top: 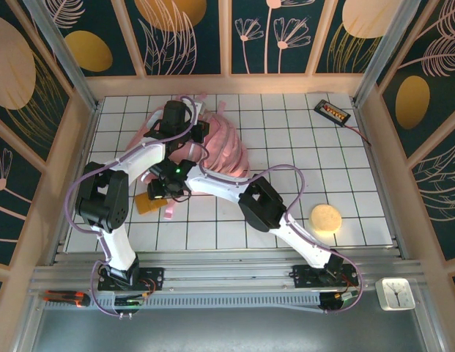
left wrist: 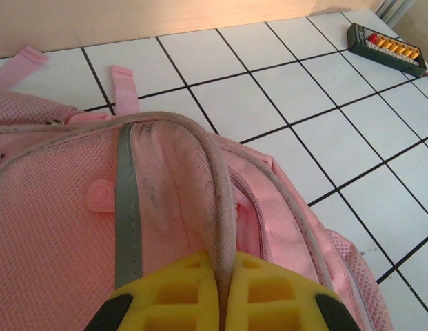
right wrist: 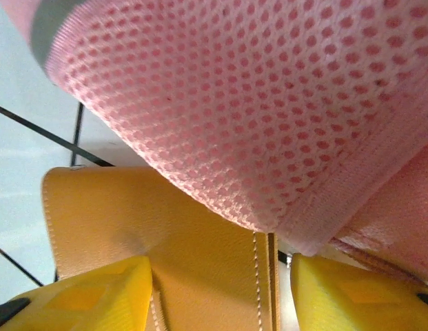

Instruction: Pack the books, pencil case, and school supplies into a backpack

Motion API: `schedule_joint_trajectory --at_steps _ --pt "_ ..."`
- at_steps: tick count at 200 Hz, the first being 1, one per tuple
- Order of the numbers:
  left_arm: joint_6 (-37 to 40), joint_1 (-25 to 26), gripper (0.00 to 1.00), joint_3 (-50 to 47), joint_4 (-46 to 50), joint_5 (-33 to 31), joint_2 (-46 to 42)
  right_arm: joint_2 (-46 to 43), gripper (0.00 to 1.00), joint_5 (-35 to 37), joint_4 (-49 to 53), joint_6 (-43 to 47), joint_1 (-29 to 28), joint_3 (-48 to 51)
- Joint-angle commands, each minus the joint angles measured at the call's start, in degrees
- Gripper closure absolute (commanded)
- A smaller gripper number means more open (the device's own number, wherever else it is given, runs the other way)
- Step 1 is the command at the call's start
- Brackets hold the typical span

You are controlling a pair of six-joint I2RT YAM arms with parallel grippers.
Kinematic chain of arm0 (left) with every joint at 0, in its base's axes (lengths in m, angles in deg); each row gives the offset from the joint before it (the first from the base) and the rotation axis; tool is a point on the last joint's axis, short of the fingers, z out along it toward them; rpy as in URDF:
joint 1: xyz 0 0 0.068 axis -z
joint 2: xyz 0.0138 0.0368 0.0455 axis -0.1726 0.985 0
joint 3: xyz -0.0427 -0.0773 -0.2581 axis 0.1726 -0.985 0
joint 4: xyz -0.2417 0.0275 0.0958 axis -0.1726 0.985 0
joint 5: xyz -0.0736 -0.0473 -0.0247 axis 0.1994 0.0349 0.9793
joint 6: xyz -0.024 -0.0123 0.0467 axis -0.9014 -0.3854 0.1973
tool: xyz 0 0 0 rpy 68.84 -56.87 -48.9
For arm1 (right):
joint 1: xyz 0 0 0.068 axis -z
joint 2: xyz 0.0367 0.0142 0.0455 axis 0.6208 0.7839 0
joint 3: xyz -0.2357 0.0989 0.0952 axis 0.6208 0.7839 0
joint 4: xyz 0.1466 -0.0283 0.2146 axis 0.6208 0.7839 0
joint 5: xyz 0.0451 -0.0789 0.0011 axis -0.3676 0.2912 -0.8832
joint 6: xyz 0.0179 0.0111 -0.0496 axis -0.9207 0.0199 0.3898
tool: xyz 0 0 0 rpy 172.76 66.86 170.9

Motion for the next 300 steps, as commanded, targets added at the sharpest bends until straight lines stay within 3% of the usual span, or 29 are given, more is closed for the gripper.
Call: schedule_joint_trajectory --at_steps 1,22,53,68,80,84,114,135,160,180,235,264,300 --pt "0.7 -0.6 1.00 -0.6 -2.9 1.1 -0.2 3.4 0.45 -2.0 1.4 -0.3 0.7 -1.3" --pt "1.1 -0.5 1.00 -0.9 -2.9 0.9 -0.4 5.2 0.49 -2.9 2.3 -0.4 0.7 -2.7" --pt "0.9 -0.6 1.00 -0.8 -3.2 1.2 -0.3 6.0 0.71 -0.6 4.0 1.1 0.4 -3.7" --pt "0.7 -0.5 1.00 -0.9 -3.4 1.3 -0.1 5.8 0.74 0.9 4.7 1.8 0.2 -3.8" --pt "0.6 -0.6 1.00 -1.0 -3.5 1.4 0.1 5.5 0.91 1.5 5.0 2.4 0.1 -3.8" --pt "0.6 -0.6 1.00 -1.0 -3.5 1.4 0.0 5.2 1.00 1.7 5.2 2.6 0.1 -3.8" --pt "0.5 -0.6 1.00 -0.5 -3.5 1.4 -0.1 -1.3 1.00 0.9 1.7 6.9 0.1 0.7" --pt "1.1 -0.6 1.00 0.2 -2.9 1.5 -0.5 -13.0 1.00 -3.4 -7.9 8.6 0.8 14.7" --pt "1.4 -0.6 1.00 0.9 -2.2 1.3 -1.4 -26.5 1.00 -9.4 -17.0 4.3 4.1 32.6" --pt "1.4 -0.5 1.00 1.3 -1.7 1.1 -1.8 -35.6 1.00 -9.6 -19.5 3.3 5.8 41.6" --pt "3.0 -0.5 1.00 2.9 1.3 1.0 -2.1 -56.2 1.00 -4.4 -14.3 1.0 11.9 55.2" --pt "4.4 -0.5 1.00 3.5 2.8 1.3 -2.8 -64.4 1.00 -2.7 -12.7 0.8 19.2 58.9" --pt "6.4 -0.6 1.00 0.1 4.3 1.7 -6.4 -67.9 1.00 -6.4 -16.0 1.1 30.2 59.9"
